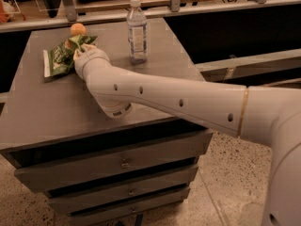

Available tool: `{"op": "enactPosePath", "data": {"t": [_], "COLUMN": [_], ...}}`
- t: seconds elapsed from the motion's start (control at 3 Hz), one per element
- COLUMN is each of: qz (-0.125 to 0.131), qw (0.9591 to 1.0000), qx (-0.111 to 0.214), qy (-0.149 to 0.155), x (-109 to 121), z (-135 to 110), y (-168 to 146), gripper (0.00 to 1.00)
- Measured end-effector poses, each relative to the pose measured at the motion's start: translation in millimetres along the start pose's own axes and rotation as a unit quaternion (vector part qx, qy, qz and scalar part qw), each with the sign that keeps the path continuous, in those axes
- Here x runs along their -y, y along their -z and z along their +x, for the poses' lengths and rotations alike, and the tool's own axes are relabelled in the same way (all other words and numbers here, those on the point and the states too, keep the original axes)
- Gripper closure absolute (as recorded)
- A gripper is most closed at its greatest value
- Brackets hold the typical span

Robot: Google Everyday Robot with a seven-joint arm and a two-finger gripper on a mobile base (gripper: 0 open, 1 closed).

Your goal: Move green jalapeno chip bag near orange

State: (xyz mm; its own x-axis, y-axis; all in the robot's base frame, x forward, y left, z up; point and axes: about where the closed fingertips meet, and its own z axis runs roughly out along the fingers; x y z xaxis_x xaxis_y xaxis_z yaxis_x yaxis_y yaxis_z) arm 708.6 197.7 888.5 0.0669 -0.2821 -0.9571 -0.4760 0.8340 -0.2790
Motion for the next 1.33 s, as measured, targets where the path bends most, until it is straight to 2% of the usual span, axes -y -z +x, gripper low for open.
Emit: {"op": "enactPosePath", "data": {"t": [0.67,1.33], "qz": [0.028,0.046], "qw": [0.9993,0.9983], "qx": [0.012,0.011], "qy": [-0.021,-0.034], "x": [0,1], "z": [12,19], "y": [-38,-50], "gripper": [1.00,1.00]}}
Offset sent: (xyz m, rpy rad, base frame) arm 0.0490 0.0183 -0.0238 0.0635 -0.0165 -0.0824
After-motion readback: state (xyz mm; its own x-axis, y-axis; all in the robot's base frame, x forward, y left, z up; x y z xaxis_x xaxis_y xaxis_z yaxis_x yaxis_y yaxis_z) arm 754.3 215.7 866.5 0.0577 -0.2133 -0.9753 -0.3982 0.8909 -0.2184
